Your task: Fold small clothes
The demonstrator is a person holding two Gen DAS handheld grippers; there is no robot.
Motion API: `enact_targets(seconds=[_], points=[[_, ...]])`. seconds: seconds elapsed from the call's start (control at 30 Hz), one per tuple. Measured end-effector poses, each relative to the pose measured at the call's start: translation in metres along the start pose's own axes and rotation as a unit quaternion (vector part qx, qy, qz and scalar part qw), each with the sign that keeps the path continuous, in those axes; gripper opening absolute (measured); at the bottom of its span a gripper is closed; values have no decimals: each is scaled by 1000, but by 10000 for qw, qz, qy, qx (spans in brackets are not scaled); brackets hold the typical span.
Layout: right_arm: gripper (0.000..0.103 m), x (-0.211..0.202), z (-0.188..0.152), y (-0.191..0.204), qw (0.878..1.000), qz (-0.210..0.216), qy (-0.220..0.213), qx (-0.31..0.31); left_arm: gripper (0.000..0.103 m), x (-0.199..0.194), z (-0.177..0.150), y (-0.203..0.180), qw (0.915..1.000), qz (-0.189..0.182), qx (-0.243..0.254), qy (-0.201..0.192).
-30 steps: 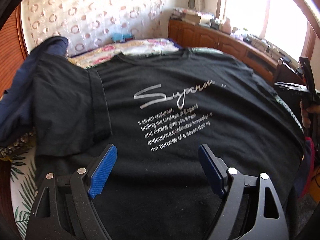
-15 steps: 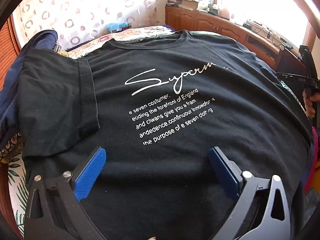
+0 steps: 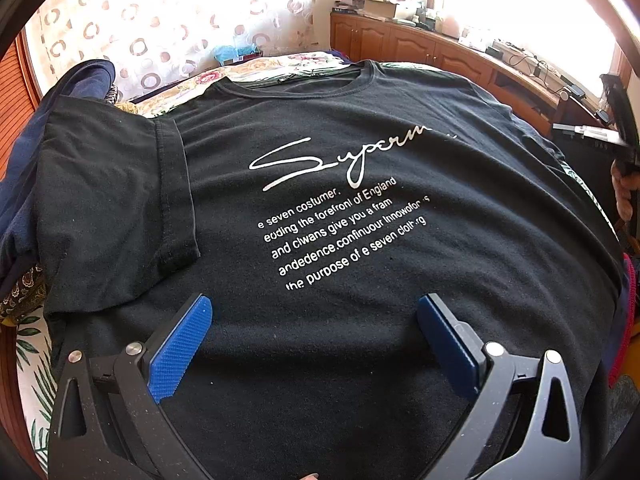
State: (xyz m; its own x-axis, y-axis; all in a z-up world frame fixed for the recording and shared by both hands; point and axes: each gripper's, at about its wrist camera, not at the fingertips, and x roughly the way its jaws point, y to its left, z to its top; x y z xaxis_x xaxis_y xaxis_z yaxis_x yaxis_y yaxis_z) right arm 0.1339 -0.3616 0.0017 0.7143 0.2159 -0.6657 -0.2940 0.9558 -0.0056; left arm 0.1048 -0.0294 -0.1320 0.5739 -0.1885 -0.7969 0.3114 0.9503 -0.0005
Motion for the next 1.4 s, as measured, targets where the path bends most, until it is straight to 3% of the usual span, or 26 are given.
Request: enact_targets(seconds=[0.2, 0.3, 0.37, 0.43, 0.47, 0.5, 0.53, 0.77, 0.83, 0.93, 1.0, 1.13, 1.23, 1.4], points=[[1, -26, 13, 34, 9971, 228, -595, -422, 103, 0, 0, 0, 10000, -1, 0, -1], [1, -26, 8, 36, 9964, 319, -636, -451, 103, 0, 0, 0, 10000, -2, -1, -1], [4, -17, 2, 29, 9975, 148, -549, -425, 103, 0, -1, 0, 10000, -2, 0, -1], [21, -8, -3, 16, 9988, -12, -402, -276, 103, 0, -1, 0, 10000, -2, -1, -1], [38, -3, -7, 7, 9993, -60, -334, -160, 103, 0, -1, 0, 10000, 0, -2, -2], [46, 0, -10, 1, 9995, -68, -305, -81, 103, 0, 0, 1, 10000, 14, -5, -6], [47, 3, -14, -7, 9996, -78, -271, -7, 103, 0, 0, 1, 10000, 31, -14, -12], [46, 22, -39, -45, 9985, 148, 164, 509, 103, -28, 5, 9, 9979, 100, -288, -566], [35, 30, -40, -47, 9981, 270, 335, 444, 103, -38, 7, 11, 9967, 118, -319, -734], [27, 32, -36, -53, 9988, 203, 289, 348, 103, -47, 9, 12, 9956, 130, -335, -868], [6, 33, -32, -52, 9993, 11, 272, 257, 103, -49, 9, 11, 9951, 132, -338, -921], [4, 29, -23, -44, 9998, -213, 62, -21, 103, -48, 8, 10, 9951, 146, -299, -927], [4, 13, -18, -15, 9991, -293, -232, -201, 103, -50, 8, 10, 9947, 157, -315, -966], [4, -3, -8, 28, 9960, 46, -650, -610, 103, -61, 8, 8, 9928, 133, -302, -1149]])
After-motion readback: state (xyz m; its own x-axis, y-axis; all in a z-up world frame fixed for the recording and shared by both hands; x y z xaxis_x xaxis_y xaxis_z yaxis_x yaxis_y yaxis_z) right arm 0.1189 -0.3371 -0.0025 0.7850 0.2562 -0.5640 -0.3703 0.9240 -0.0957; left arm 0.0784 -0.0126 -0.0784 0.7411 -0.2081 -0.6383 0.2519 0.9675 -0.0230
